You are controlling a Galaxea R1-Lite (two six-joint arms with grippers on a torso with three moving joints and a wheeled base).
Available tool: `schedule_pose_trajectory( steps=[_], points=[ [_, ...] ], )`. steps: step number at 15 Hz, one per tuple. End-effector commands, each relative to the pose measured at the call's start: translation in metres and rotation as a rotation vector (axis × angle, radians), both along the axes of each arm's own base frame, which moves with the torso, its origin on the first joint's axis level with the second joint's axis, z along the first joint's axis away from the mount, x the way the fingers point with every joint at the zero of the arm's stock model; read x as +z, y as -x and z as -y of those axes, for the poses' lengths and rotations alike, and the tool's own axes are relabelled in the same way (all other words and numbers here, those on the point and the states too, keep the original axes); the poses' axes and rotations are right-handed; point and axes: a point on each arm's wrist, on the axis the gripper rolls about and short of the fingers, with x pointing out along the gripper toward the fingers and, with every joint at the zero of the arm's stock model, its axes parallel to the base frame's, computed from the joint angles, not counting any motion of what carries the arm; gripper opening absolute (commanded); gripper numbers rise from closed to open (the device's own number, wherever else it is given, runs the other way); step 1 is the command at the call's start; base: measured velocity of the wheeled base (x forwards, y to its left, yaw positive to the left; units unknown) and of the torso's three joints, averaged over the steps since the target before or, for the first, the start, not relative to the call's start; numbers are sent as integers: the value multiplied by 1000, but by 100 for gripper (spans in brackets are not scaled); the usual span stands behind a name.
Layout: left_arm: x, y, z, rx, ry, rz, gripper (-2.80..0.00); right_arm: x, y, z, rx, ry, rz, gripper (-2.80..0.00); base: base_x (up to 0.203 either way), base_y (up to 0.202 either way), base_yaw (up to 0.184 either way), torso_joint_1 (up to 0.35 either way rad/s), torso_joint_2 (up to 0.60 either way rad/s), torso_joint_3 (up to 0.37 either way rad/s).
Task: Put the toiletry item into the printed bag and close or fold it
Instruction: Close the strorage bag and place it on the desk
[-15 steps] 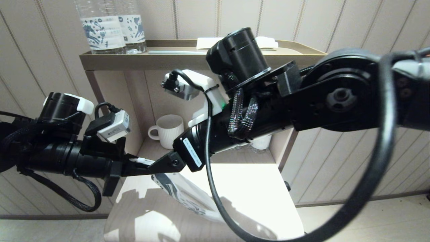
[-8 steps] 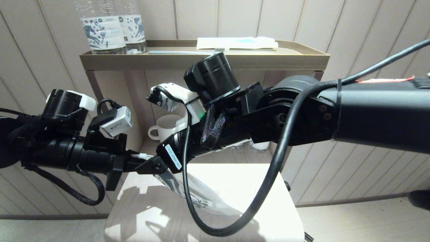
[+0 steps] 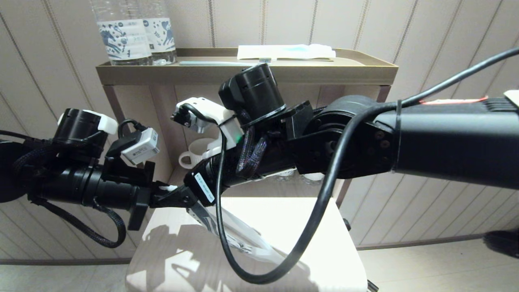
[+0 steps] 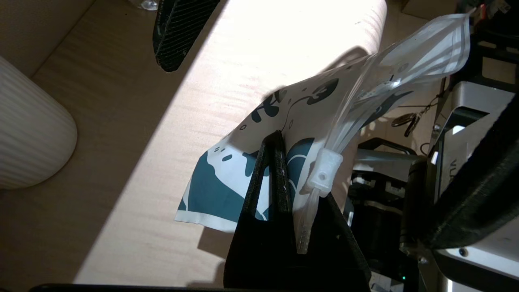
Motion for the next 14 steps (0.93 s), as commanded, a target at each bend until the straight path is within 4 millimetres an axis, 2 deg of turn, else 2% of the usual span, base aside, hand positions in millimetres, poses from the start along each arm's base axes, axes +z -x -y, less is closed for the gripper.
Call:
schedule_pose_trajectory(
  steps=[1,14],
  points=[
    [-1,-1,0,-5,1,-1,-280,0,0,0,3,0,0,0,0,0,0,0,0,0],
    [-3,-2,0,-7,0,-4,-280,-7,-3,-7,6,-4,8,0,0,0,0,0,0,0]
  ],
)
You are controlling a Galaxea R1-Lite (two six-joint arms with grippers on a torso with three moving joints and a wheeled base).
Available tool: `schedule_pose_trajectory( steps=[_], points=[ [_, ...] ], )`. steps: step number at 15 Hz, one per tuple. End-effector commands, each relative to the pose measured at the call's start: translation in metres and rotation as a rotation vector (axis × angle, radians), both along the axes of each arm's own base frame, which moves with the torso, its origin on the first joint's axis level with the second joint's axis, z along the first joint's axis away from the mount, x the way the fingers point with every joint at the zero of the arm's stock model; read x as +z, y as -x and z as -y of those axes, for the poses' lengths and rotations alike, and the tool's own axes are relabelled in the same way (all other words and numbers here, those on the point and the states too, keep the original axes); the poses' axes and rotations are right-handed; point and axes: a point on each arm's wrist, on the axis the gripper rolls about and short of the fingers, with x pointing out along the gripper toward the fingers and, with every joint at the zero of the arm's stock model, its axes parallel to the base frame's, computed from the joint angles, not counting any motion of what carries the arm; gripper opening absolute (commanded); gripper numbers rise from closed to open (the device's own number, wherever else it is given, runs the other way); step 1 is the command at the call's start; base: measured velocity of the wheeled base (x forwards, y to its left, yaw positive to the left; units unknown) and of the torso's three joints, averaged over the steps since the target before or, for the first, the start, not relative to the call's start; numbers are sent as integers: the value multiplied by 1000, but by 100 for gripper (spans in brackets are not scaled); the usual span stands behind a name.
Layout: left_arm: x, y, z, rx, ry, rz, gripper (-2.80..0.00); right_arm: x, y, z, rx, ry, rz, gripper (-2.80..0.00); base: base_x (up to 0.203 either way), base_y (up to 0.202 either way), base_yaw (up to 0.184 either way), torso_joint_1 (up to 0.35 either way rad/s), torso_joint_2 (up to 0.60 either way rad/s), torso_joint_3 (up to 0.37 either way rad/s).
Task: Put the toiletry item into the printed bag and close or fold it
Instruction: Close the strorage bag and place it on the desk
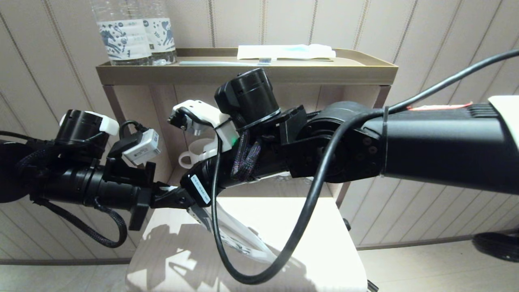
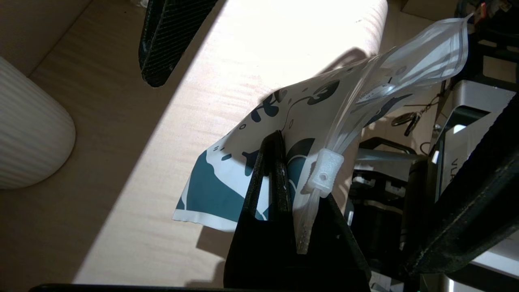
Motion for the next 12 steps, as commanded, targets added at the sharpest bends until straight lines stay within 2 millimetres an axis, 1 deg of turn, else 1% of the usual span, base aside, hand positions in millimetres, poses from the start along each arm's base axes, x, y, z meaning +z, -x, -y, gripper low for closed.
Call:
schedule_pose_trajectory(
  steps=[1,12],
  points=[
    [0,0,0,-4,1,0,-280,-2,0,0,4,7,-7,0,0,0,0,0,0,0],
    [0,1,0,-7,3,4,-280,-2,2,2,19,33,9,0,0,0,0,0,0,0]
  ],
)
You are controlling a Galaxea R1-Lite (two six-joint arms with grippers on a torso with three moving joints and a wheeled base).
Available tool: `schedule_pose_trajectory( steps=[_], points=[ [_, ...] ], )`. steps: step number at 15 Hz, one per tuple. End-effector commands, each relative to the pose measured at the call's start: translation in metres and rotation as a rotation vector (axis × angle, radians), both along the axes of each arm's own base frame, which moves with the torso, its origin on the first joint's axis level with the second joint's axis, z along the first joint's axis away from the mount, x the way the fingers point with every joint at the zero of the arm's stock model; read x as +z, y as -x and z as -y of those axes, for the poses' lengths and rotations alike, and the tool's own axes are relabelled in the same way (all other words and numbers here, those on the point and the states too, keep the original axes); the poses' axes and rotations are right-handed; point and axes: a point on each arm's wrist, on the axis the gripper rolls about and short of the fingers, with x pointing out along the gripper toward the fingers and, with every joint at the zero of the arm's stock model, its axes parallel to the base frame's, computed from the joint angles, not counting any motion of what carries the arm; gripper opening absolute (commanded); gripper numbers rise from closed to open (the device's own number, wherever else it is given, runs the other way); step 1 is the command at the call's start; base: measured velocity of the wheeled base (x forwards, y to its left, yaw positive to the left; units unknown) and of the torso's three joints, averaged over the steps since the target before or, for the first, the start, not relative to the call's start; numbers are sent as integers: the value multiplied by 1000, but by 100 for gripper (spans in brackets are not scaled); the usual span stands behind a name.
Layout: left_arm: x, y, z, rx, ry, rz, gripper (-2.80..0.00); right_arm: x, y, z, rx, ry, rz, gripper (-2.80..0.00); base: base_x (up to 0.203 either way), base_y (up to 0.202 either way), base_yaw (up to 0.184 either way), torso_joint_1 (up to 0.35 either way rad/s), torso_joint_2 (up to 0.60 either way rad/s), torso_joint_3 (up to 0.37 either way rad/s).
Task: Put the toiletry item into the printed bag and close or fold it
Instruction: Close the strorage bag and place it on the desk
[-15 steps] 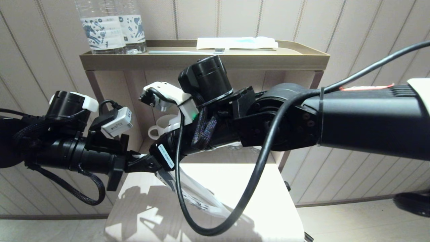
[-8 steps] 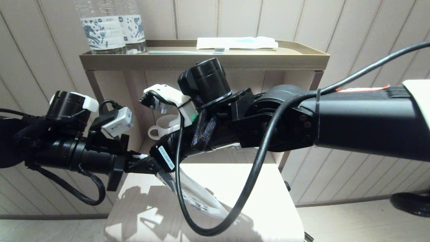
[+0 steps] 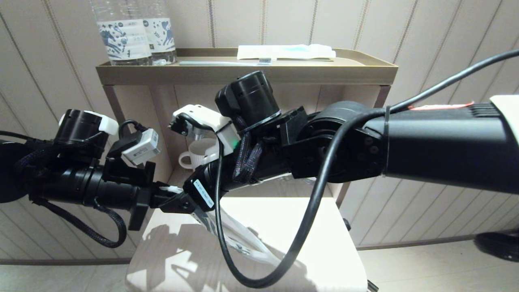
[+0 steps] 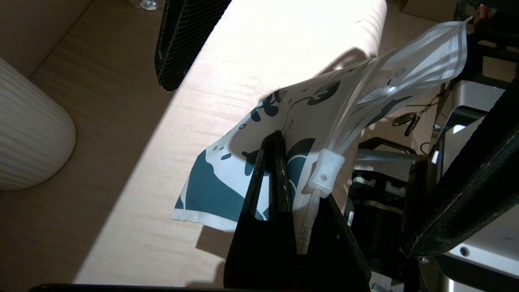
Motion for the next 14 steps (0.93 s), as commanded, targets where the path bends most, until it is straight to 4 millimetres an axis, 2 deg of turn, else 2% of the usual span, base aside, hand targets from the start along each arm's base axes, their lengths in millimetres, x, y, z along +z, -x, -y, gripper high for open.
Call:
schedule_pose_trajectory(
  steps=[1,8,9,14],
  points=[
    [0,0,0,-6,2,2,-280,1,1,0,4,-4,1,0,0,0,0,0,0,0],
    [0,0,0,-5,0,3,-280,2,0,-1,-7,-14,12,0,0,0,0,0,0,0],
    [0,0,0,-4,0,3,-280,1,0,-1,-7,-10,9,-280,0,0,0,0,0,0],
    [-1,0,0,-5,0,0,-280,0,-1,-2,-6,-11,13,-280,0,0,0,0,0,0]
  ],
)
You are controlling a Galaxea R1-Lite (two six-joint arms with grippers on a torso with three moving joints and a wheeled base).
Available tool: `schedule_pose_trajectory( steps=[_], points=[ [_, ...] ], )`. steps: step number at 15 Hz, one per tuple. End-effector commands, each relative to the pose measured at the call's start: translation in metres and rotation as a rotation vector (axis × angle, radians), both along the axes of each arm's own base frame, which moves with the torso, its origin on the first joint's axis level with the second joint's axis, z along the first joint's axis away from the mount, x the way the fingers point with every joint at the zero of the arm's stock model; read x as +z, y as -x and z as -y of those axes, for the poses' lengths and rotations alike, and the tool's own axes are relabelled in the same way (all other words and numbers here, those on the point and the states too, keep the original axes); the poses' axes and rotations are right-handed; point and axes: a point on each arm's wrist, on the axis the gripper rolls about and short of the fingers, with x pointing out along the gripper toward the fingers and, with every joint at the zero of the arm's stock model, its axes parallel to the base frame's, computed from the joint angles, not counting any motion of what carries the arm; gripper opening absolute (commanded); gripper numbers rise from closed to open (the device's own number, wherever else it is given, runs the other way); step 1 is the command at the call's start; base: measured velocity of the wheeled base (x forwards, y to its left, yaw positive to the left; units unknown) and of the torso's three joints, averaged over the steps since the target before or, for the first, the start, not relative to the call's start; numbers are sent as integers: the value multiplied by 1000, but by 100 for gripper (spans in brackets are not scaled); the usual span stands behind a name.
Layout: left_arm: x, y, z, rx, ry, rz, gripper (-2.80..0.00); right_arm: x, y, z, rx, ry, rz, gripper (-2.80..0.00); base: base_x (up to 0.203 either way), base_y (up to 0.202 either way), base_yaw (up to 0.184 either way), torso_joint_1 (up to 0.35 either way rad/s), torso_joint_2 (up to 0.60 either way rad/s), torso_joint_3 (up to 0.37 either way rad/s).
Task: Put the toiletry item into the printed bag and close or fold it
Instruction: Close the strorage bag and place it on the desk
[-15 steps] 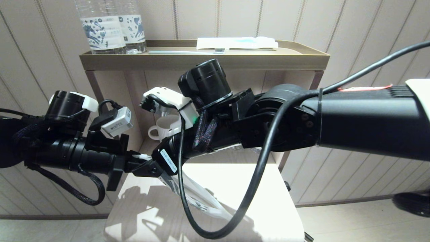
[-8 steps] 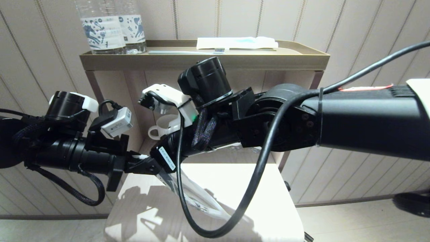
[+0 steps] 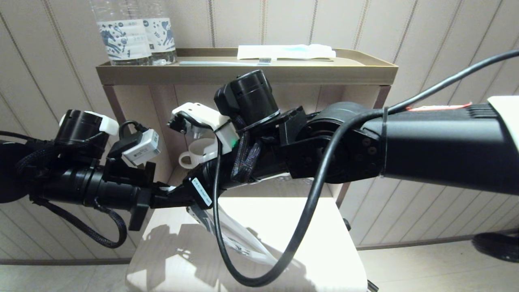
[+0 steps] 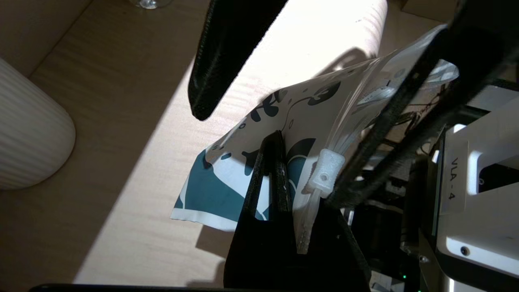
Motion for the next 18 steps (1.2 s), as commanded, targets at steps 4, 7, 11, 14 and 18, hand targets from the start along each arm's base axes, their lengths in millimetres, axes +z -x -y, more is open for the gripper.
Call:
schedule_pose_trajectory(
  steps=[4,7,11,14,18],
  points=[
    [0,0,0,-6,2,3,-280,-1,0,0,8,2,-2,-280,0,0,0,0,0,0],
    [-1,0,0,-5,1,1,-280,-1,0,1,10,3,-4,-280,0,0,0,0,0,0],
    [-1,0,0,-9,4,-2,-280,2,2,1,11,-5,-3,-280,0,0,0,0,0,0],
    [0,0,1,-32,31,-12,-280,3,6,-1,15,-7,-19,-280,0,0,0,0,0,0],
    [-2,-1,1,-32,30,-19,-280,2,6,-1,9,-8,-36,-280,0,0,0,0,0,0]
  ],
)
